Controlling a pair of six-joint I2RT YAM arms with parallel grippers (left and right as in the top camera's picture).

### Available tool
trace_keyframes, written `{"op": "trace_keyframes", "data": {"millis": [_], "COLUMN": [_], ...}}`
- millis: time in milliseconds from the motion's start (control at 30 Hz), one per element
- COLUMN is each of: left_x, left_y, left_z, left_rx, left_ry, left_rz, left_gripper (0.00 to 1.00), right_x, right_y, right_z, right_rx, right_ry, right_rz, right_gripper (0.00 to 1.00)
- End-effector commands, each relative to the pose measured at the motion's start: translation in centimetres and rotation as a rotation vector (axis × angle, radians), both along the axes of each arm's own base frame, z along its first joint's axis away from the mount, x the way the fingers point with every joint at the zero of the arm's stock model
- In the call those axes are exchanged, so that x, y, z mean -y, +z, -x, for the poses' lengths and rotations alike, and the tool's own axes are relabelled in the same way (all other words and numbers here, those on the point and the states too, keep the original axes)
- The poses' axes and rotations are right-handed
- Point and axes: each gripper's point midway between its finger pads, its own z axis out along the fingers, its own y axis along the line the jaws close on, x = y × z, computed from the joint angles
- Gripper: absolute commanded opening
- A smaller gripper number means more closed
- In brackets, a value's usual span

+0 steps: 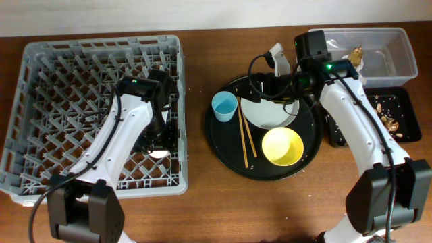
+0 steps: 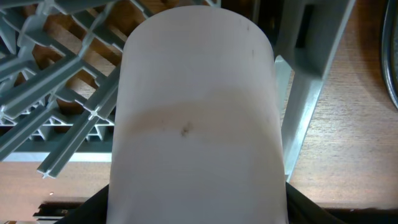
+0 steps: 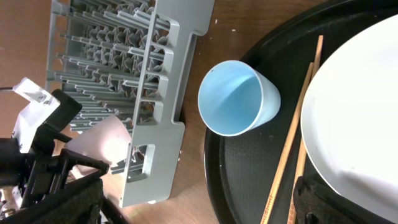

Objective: Sort waste into correct bins and load items into the dishwasher rack
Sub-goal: 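Take the pink cup with the left gripper and place it in the rack, then grasp the blue cup with the right gripper and hand it left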

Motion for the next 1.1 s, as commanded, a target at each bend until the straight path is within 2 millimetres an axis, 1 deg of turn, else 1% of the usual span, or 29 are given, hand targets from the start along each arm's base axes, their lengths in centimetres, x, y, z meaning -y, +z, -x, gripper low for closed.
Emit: {"op": "trace_keyframes", "data": {"millis": [0,33,100,167,233,267,333,367,400,433,467,500,567,633,667,700,733,767,800,867,900,933,967,1067], "left_x": [-0.1,-0.1,0.0,0.1,0.7,1.2,2.1,2.7,3.6,3.8,3.8,3.4,2.7,1.6,1.5,1.6,1.5,1.5,1.6,2.0,2.3,2.4,2.6,2.9], "left_y": [-0.3,-0.3,-0.4,-0.4,0.4,2.1,4.9,6.7,8.3,8.7,8.9,9.2,9.2,9.2,9.2,9.2,9.2,9.2,9.2,9.2,9.2,9.3,9.3,9.4], "left_z": [0.5,0.5,0.3,-0.1,-2.1,-4.1,-6.9,-9.1,-11.8,-12.7,-13.3,-13.9,-14.1,-14.3,-14.3,-14.3,-14.3,-14.3,-14.4,-14.3,-14.2,-14.2,-14.2,-14.4], "left_rx": [-0.024,-0.023,-0.016,0.001,0.081,0.163,0.290,0.389,0.510,0.548,0.575,0.597,0.598,0.599,0.597,0.597,0.596,0.596,0.600,0.596,0.590,0.589,0.590,0.596], "left_ry": [-0.023,-0.023,-0.025,-0.025,-0.025,-0.025,-0.026,-0.025,-0.022,-0.003,0.001,0.012,0.031,0.056,0.057,0.057,0.082,0.082,0.083,0.078,0.076,0.075,0.073,0.070], "left_rz": [-0.004,-0.003,-0.001,0.004,0.026,0.049,0.084,0.111,0.153,0.165,0.168,0.170,0.165,0.157,0.156,0.157,0.160,0.160,0.161,0.185,0.206,0.212,0.220,0.237], "left_gripper": [0.70,0.79,0.83,0.83,0.83,0.83,0.83,0.83,0.82,0.76,0.71,0.71,0.70,0.70,0.67,0.66,0.66,0.66,0.66,0.66,0.66,0.66,0.66,0.66], "right_x": [0.1,0.1,0.1,0.1,0.4,0.7,1.6,1.6,1.3,0.7,-0.4,-0.9,-1.5,-2.3,-2.3,-2.3,-2.4,-2.5,-2.5,-2.5,-2.5,-2.5,-2.5,-3.1], "right_y": [0.1,0.1,0.1,0.0,-0.6,-1.4,-2.5,-2.6,-2.7,-2.8,-3.4,-4.9,-7.8,-11.0,-11.8,-11.8,-11.7,-11.7,-11.9,-12.2,-12.2,-12.2,-12.2,-12.0], "right_z": [0.0,0.0,0.0,0.1,0.0,-0.2,-0.9,-1.5,-1.9,-2.3,-2.6,-2.9,-3.1,-3.1,-3.1,-3.2,-3.2,-3.2,-3.3,-3.2,-3.3,-3.3,-3.3,-3.1], "right_rx": [0.016,0.016,0.015,0.009,0.009,-0.014,-0.035,-0.008,0.013,0.032,0.044,0.006,-0.057,-0.121,-0.136,-0.133,-0.130,-0.130,-0.135,-0.144,-0.147,-0.144,-0.144,-0.155], "right_ry": [0.005,0.005,0.005,0.005,-0.011,-0.073,-0.209,-0.258,-0.302,-0.316,-0.299,-0.317,-0.311,-0.281,-0.279,-0.279,-0.279,-0.278,-0.281,-0.286,-0.292,-0.292,-0.292,-0.273], "right_rz": [0.013,0.013,0.013,0.014,0.068,0.138,0.258,0.312,0.349,0.361,0.362,0.363,0.370,0.362,0.370,0.368,0.366,0.363,0.364,0.365,0.362,0.360,0.359,0.328], "right_gripper": [0.98,0.99,0.98,0.98,0.99,0.98,1.00,0.92,0.80,0.72,0.61,0.56,0.43,0.38,0.21,0.15,0.14,0.27,0.28,0.28,0.20,0.08,0.04,0.04]}}
